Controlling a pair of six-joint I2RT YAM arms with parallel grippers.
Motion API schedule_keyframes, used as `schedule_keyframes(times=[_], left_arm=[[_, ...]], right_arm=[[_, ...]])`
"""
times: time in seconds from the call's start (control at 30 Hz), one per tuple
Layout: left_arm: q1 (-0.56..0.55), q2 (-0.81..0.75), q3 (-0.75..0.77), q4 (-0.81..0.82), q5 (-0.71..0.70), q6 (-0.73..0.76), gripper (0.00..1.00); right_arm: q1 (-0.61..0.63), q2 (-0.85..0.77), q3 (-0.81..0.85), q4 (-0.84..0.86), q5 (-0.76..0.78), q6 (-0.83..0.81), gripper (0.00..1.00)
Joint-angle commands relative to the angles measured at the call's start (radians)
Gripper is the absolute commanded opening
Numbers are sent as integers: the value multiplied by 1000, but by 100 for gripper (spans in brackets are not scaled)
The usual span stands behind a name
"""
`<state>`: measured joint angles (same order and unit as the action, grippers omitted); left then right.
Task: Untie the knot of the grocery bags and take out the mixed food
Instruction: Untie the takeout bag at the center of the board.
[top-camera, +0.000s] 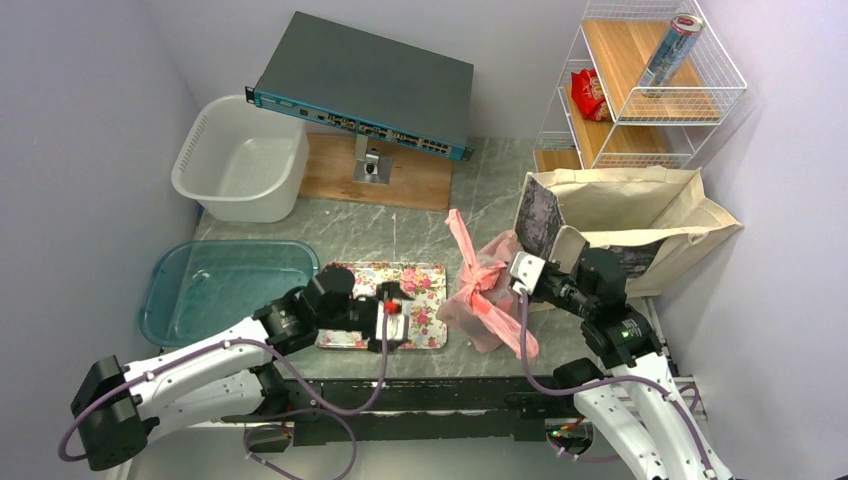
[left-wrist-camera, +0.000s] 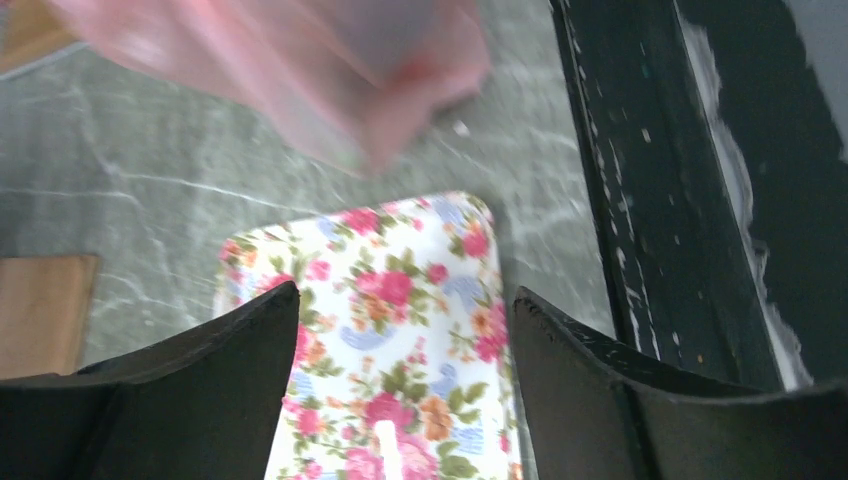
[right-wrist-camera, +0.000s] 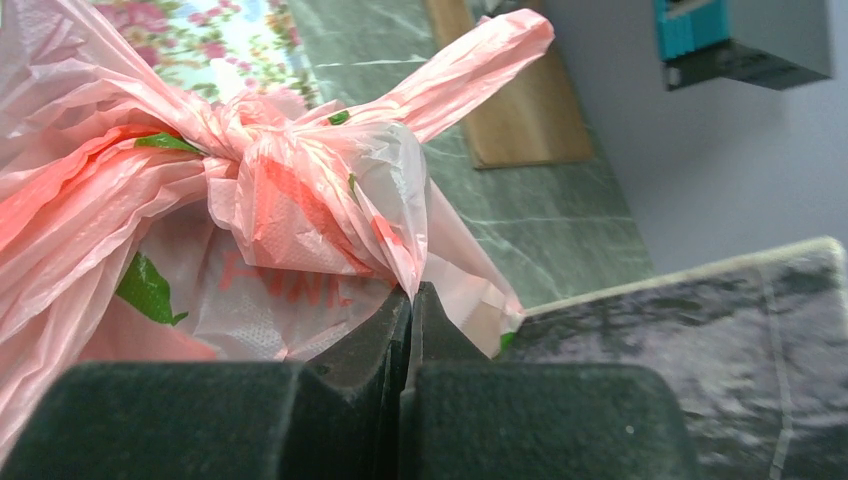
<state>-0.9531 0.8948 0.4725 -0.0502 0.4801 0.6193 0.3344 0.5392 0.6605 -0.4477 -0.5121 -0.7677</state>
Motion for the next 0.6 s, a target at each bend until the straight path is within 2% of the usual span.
schedule_keyframes(times=[0.0,0.07,0.13,0.2,0.3,0.37,0.47,0.57], left_arm=[[42,13,180,-82,96,-130,81],[41,31,200,-58,122,-116,76],[29,60,217,-22,126,-97,67],[-8,97,229,-13,110,-14,60],[-65,156,239,-8,94,109,54],[-98,195,251,21,76,130,50],[-150,242,267,76,33,162,49],[-181,287,291,126,-11,141,60]], right_arm=[[-3,-12,12,-100,-162,-137,0],[-3,-30,-7,-149,-192,-185,0],[-3,-57,-38,-195,-214,-243,0],[-3,-94,-72,-214,-215,-291,0],[-3,-144,-108,-252,-211,-351,0],[-2,-170,-119,-261,-207,-357,0],[-3,-182,-120,-293,-207,-383,0],[-3,-190,-122,-307,-202,-382,0]])
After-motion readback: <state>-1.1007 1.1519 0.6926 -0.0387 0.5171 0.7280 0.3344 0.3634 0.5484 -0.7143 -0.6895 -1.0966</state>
